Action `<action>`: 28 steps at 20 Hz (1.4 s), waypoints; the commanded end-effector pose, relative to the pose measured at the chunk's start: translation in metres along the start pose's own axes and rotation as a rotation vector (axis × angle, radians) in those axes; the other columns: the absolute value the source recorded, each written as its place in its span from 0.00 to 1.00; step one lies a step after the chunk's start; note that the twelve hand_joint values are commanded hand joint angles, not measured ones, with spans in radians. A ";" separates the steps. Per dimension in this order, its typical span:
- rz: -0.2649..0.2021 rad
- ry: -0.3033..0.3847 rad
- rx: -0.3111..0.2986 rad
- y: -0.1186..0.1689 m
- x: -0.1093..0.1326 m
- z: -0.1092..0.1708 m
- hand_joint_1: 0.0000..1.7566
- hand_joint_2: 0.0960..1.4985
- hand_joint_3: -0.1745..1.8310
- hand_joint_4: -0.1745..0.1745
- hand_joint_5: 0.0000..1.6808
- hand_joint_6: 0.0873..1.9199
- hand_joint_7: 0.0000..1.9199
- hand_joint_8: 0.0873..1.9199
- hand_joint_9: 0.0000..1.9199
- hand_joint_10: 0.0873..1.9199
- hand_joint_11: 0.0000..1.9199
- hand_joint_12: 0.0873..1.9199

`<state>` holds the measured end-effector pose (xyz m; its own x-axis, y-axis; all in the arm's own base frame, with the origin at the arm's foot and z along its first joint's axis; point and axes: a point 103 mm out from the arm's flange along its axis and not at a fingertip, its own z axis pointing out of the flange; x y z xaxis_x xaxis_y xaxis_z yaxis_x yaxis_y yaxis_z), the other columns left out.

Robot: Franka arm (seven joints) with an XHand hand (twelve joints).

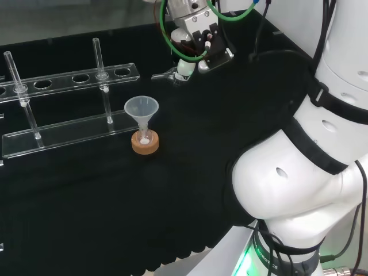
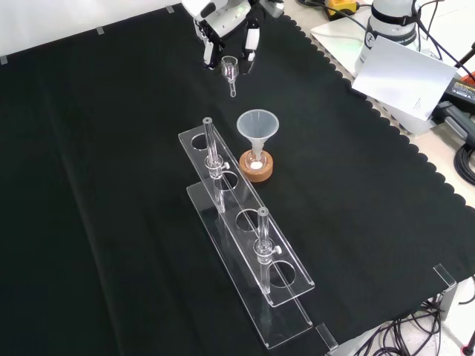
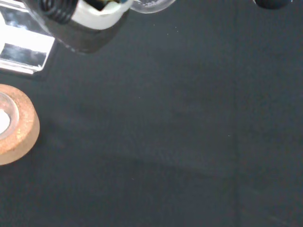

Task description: Put the weighing funnel back on the table.

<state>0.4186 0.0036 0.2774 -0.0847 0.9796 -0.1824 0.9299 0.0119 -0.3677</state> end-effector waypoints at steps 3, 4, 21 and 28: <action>-0.002 0.092 -0.023 0.010 -0.017 0.012 0.62 0.50 0.32 1.00 0.70 0.38 0.74 0.07 0.84 0.00 0.68 0.34; 0.002 0.101 -0.027 0.012 -0.020 0.013 0.62 0.50 0.32 1.00 0.70 0.38 0.74 0.07 0.84 0.00 0.68 0.34; 0.067 0.164 -0.009 0.065 -0.066 0.047 0.62 0.50 0.32 1.00 0.70 0.38 0.74 0.07 0.84 0.00 0.68 0.34; 0.069 0.177 0.016 0.096 -0.079 0.067 0.62 0.50 0.32 1.00 0.70 0.38 0.74 0.07 0.84 0.00 0.68 0.34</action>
<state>0.4655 -0.0609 0.2218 0.0210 0.9983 -0.0549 0.9315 -0.0395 -0.3615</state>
